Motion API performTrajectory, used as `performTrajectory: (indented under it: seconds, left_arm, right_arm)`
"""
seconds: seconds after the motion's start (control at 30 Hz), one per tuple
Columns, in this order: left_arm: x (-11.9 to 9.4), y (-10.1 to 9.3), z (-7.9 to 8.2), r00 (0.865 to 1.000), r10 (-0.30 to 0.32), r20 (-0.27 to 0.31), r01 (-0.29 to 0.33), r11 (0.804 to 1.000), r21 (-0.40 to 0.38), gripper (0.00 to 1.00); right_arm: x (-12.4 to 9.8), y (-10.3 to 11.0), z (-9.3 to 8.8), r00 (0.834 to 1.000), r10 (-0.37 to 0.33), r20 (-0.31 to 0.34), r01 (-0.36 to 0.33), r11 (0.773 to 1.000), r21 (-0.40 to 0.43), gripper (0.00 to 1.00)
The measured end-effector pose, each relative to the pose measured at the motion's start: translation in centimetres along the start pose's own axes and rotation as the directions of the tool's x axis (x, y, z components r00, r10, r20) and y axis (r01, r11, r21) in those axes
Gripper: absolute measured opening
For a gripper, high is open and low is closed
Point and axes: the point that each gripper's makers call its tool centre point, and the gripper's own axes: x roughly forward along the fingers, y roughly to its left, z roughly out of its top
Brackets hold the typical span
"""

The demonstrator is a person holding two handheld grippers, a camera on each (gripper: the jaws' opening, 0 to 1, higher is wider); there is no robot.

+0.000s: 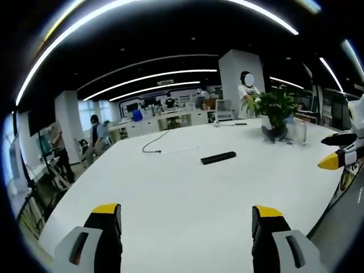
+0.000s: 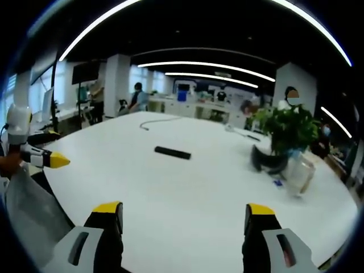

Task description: Press the specified remote control buttons in sequence, fully releasing each button before pressing the next.

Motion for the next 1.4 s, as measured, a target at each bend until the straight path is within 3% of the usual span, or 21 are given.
performTrajectory:
  seconds: [0.27,0.63,0.83,1.0,1.2,1.3,1.4]
  left_arm:
    - [-0.1,0.0,0.7,1.000,0.000,0.016,0.000,1.000,-0.013,0.98]
    - [1.8,-0.6,3.6,0.998,-0.047,0.037,0.045,0.998,0.046,0.99]
    - [3.8,-0.4,3.7,0.995,-0.089,-0.047,0.092,0.992,0.087,0.98]
    - [5.6,-0.2,5.2,0.993,-0.111,-0.049,0.116,0.988,0.105,0.98]
    - [8.1,-0.8,6.7,0.980,-0.173,-0.093,0.186,0.970,0.156,0.94]
    - [9.3,-1.6,7.0,0.966,-0.211,-0.150,0.234,0.959,0.159,0.90]
    - [10.5,-2.1,7.8,0.963,-0.225,-0.149,0.250,0.951,0.179,0.90]
  right_arm:
    - [-0.1,0.0,0.0,1.000,0.003,0.004,-0.003,1.000,0.005,0.87]
    - [-0.1,0.0,-0.2,1.000,0.006,-0.006,-0.006,1.000,0.002,0.86]
    - [-0.1,-0.1,-0.2,1.000,0.000,-0.007,0.000,1.000,0.006,0.86]
    - [0.0,-0.1,-0.3,1.000,-0.001,-0.014,0.001,1.000,0.007,0.86]
    - [0.0,-0.2,-0.4,1.000,-0.003,-0.019,0.004,1.000,0.006,0.86]
    - [0.0,-0.2,-0.4,1.000,-0.005,-0.020,0.005,1.000,0.006,0.86]
    - [0.0,-0.3,-0.5,1.000,-0.009,-0.022,0.009,1.000,0.008,0.86]
